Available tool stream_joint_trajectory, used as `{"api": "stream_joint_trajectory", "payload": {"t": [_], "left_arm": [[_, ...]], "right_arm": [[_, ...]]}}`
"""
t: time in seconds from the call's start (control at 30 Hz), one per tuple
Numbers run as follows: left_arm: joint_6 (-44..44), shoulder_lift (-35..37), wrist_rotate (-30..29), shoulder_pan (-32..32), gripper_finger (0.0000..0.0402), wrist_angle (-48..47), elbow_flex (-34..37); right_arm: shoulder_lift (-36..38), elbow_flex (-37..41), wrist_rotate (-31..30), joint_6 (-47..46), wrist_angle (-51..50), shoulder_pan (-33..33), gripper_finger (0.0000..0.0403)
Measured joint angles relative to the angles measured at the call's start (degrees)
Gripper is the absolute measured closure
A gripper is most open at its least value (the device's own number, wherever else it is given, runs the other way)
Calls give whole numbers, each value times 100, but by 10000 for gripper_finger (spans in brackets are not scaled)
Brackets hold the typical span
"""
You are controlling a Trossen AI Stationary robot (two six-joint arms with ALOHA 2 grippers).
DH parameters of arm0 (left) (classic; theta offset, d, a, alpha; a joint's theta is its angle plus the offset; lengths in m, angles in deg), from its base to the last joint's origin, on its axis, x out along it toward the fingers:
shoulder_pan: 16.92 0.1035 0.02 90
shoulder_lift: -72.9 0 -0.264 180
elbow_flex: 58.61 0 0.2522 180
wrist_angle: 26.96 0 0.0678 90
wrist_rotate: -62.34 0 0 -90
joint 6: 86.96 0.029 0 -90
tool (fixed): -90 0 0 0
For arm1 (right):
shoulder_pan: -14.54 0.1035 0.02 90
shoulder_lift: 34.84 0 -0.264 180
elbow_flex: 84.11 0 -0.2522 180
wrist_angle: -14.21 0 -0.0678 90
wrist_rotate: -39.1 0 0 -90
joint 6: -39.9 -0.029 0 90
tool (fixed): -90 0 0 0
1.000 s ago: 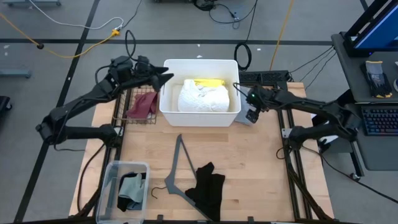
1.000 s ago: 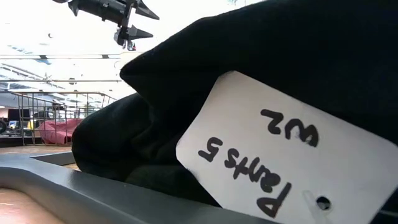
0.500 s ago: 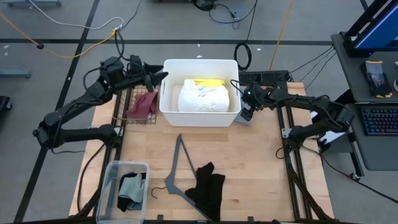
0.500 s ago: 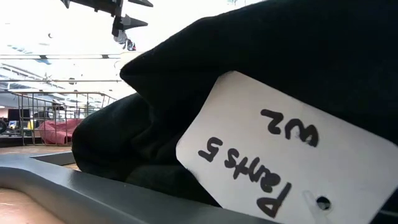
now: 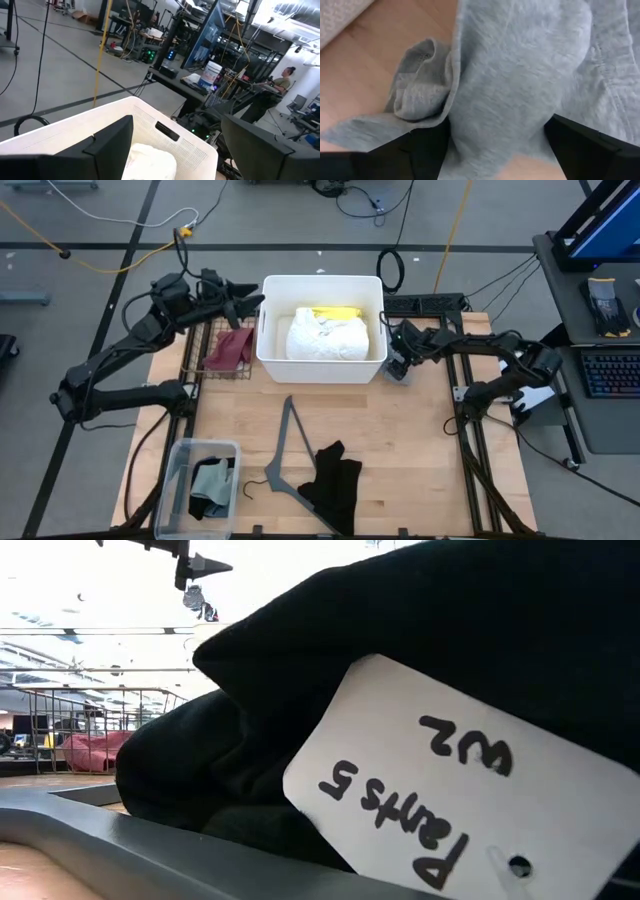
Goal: Pick & Place Cloths
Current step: Put the gray pants into the wire basket
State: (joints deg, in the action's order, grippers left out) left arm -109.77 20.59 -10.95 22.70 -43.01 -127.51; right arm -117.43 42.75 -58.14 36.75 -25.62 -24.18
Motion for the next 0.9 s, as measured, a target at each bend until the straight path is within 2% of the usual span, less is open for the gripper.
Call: {"api": "stream_joint_trajectory", "payload": {"t": [0.1, 0.23, 0.43, 0.57, 0.77, 0.9], "left_arm": [[20, 27, 0, -51, 94, -1, 0], [-177, 39, 0, -114, 94, 79, 0], [-194, 39, -2, -171, 94, 185, 0], [-194, 39, -2, -219, 94, 205, 0], [-194, 36, -4, -243, 94, 205, 0], [-288, 36, -4, -243, 94, 208, 0]], "right_arm": [[3, 140, 8, -267, 9, 1, 116], [67, 205, 25, -668, -226, 13, 175], [489, 229, 154, -1113, -659, 20, 298], [1097, 231, 459, -1305, -1164, 20, 380], [2169, -262, 1356, -1552, -2608, 26, 385], [2840, -760, 2612, -1502, -3288, 26, 391]]}}
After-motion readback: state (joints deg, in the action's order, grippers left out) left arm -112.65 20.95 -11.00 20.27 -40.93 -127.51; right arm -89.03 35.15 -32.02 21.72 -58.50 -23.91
